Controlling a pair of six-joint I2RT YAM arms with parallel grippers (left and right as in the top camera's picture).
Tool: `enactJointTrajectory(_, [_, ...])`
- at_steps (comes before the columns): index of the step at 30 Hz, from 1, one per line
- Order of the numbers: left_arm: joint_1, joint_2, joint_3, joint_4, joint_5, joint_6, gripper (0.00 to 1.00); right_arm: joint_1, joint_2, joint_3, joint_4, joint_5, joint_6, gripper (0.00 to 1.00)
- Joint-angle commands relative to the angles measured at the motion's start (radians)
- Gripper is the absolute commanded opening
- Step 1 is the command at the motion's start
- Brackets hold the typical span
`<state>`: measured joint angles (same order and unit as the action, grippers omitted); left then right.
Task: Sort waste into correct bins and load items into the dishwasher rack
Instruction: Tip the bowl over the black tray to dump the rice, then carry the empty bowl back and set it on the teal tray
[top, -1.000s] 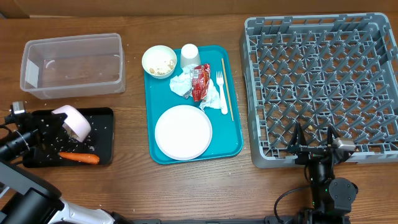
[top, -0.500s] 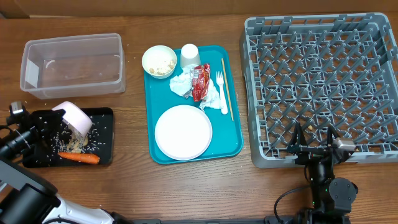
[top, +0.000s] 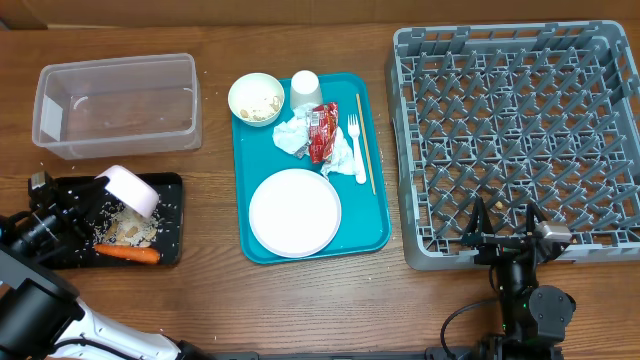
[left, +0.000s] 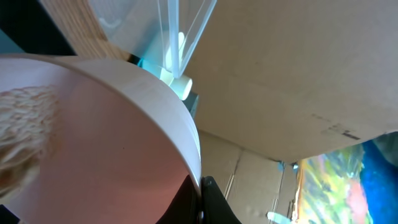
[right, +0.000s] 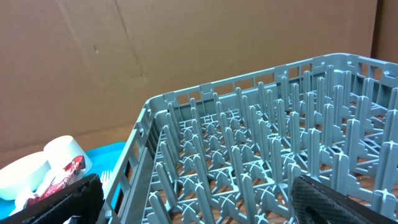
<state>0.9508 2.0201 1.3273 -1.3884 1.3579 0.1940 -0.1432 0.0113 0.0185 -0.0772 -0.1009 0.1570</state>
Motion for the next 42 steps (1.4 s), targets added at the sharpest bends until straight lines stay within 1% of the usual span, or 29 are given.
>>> enactJointTrajectory(1, [0.005, 0.013, -0.003, -0.012, 0.051, 0.015, 0.04, -0.003, -0.006, -0.011, 0.005, -0.005, 0.003, 1.0])
enactJointTrajectory(2, [0.005, 0.013, -0.003, -0.042, 0.058, 0.017, 0.04, -0.003, -0.006, -0.01, 0.005, -0.005, 0.003, 1.0])
enactJointTrajectory(4, [0.005, 0.013, -0.003, -0.098, 0.075, 0.087, 0.04, -0.003, -0.006, -0.011, 0.005, -0.005, 0.003, 1.0])
enactJointTrajectory(5, [0.007, 0.013, -0.003, -0.091, 0.043, 0.099, 0.04, -0.003, -0.006, -0.01, 0.005, -0.005, 0.003, 1.0])
enactJointTrajectory(7, [0.011, 0.013, -0.003, -0.093, 0.014, 0.066, 0.04, -0.003, -0.006, -0.01, 0.005, -0.005, 0.003, 1.0])
enactJointTrajectory(8, [0.011, 0.013, -0.003, -0.132, 0.027, 0.079, 0.04, -0.003, -0.006, -0.011, 0.005, -0.005, 0.003, 1.0])
enactJointTrajectory(10, [0.011, 0.013, -0.003, -0.172, 0.078, 0.18, 0.04, -0.003, -0.006, -0.01, 0.005, -0.005, 0.003, 1.0])
enactJointTrajectory(11, [0.015, 0.013, -0.003, -0.138, 0.048, 0.177, 0.04, -0.003, -0.006, -0.011, 0.005, -0.005, 0.003, 1.0])
enactJointTrajectory(12, [0.016, 0.014, -0.003, -0.142, 0.038, 0.14, 0.04, -0.003, -0.006, -0.01, 0.005, -0.005, 0.003, 1.0])
enactJointTrajectory(13, [0.016, 0.013, -0.003, -0.172, 0.055, 0.149, 0.04, -0.003, -0.006, -0.01, 0.005, -0.005, 0.003, 1.0])
enactJointTrajectory(15, [0.018, 0.013, -0.003, -0.224, 0.103, 0.25, 0.04, -0.003, -0.006, -0.011, 0.005, -0.005, 0.003, 1.0])
enactJointTrajectory(16, [0.02, 0.013, -0.003, -0.211, 0.088, 0.258, 0.04, -0.003, -0.006, -0.011, 0.005, -0.005, 0.003, 1.0])
enactJointTrajectory(18, [0.024, 0.013, -0.003, -0.203, 0.049, 0.206, 0.04, -0.003, -0.006, -0.01, 0.005, -0.005, 0.003, 1.0])
enactJointTrajectory(19, [0.024, 0.013, -0.003, -0.237, 0.052, 0.225, 0.04, -0.003, -0.006, -0.01, 0.005, -0.005, 0.003, 1.0])
enactJointTrajectory(20, [0.024, 0.013, -0.003, -0.258, 0.06, 0.273, 0.04, -0.003, -0.006, -0.011, 0.005, -0.005, 0.003, 1.0])
enactJointTrajectory(21, [0.025, 0.013, -0.003, -0.256, 0.044, 0.307, 0.04, -0.003, -0.006, -0.01, 0.005, -0.005, 0.003, 1.0])
enactJointTrajectory(22, [0.026, 0.013, -0.003, -0.232, 0.009, 0.306, 0.04, -0.003, -0.006, -0.01, 0.005, -0.005, 0.003, 1.0])
enactJointTrajectory(23, [0.026, 0.013, -0.003, -0.211, -0.031, 0.277, 0.04, -0.003, -0.006, -0.01, 0.005, -0.005, 0.003, 1.0])
enactJointTrajectory(24, [0.026, 0.013, -0.003, -0.221, -0.051, 0.254, 0.04, -0.003, -0.006, -0.011, 0.005, -0.005, 0.003, 1.0])
enactJointTrajectory(25, [0.025, 0.013, -0.002, -0.257, -0.054, 0.274, 0.04, -0.003, -0.006, -0.01, 0.005, -0.005, 0.003, 1.0])
enactJointTrajectory(26, [0.023, 0.01, -0.002, -0.304, -0.045, 0.349, 0.04, -0.003, -0.006, -0.01, 0.005, -0.005, 0.003, 1.0])
enactJointTrajectory(27, [0.019, -0.001, -0.004, -0.303, -0.071, 0.353, 0.04, -0.003, -0.006, -0.01, 0.005, -0.005, 0.003, 1.0])
enactJointTrajectory(29, [0.011, -0.027, -0.003, -0.303, -0.086, 0.403, 0.04, -0.003, -0.006, -0.01, 0.005, -0.005, 0.003, 1.0])
enactJointTrajectory(36, [0.002, -0.143, 0.019, -0.303, -0.117, 0.397, 0.04, -0.003, -0.006, -0.01, 0.005, -0.005, 0.003, 1.0])
enactJointTrajectory(40, [-0.021, -0.26, 0.029, -0.303, -0.19, 0.338, 0.04, -0.003, -0.006, -0.01, 0.005, -0.005, 0.003, 1.0])
enactJointTrajectory(42, [-0.037, -0.327, 0.046, -0.303, -0.237, 0.274, 0.04, -0.003, -0.006, -0.01, 0.005, -0.005, 0.003, 1.0])
